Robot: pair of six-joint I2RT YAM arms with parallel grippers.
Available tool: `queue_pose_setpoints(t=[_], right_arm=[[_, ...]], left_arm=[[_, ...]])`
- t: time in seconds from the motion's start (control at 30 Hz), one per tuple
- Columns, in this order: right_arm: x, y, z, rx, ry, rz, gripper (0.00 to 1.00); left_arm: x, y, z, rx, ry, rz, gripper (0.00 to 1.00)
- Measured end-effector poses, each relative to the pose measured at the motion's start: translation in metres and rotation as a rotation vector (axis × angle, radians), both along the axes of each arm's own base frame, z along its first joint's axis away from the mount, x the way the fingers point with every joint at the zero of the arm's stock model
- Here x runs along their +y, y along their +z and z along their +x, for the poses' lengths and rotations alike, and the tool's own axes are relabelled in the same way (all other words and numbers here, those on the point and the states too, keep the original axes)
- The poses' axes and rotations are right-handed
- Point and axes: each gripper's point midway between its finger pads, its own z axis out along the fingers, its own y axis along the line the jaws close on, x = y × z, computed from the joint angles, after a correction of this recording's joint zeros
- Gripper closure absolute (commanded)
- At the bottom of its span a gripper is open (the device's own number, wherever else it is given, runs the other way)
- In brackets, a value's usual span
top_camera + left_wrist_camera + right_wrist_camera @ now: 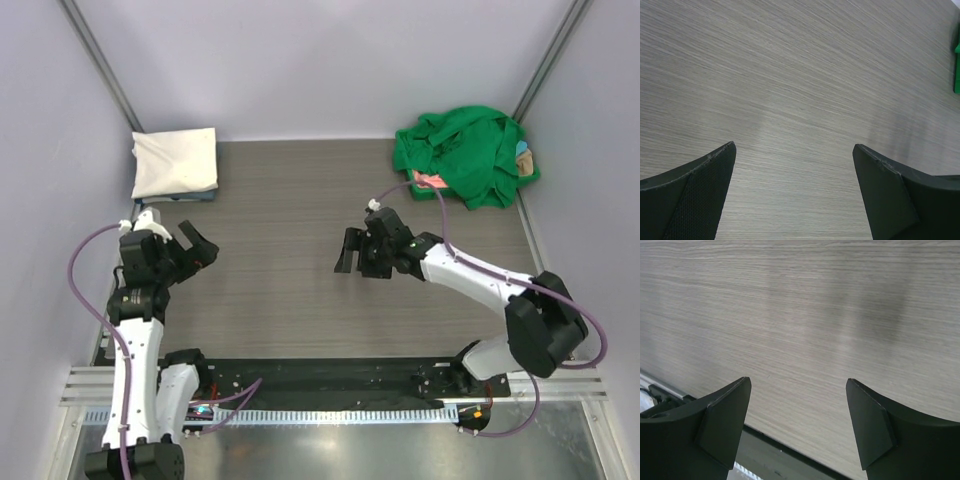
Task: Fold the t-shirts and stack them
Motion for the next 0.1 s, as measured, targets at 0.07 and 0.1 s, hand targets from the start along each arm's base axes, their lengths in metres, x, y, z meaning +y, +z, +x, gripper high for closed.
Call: queue_pose_setpoints(t=[0.07,0.1], right_arm=[[0.0043,-0.0064,0.0040,0.010,0.001,-0.001,0.19],[0.0081,-0.0087,0.0058,0.013,0.008,0.006,0.18]], left_arm=[[-0.0020,0.0002,-0.0001,0.000,-0.009,-0.003,0.00],[-0.0029,0.0002,-0.0002,-0.001,-0.013,-0.003,0.00]])
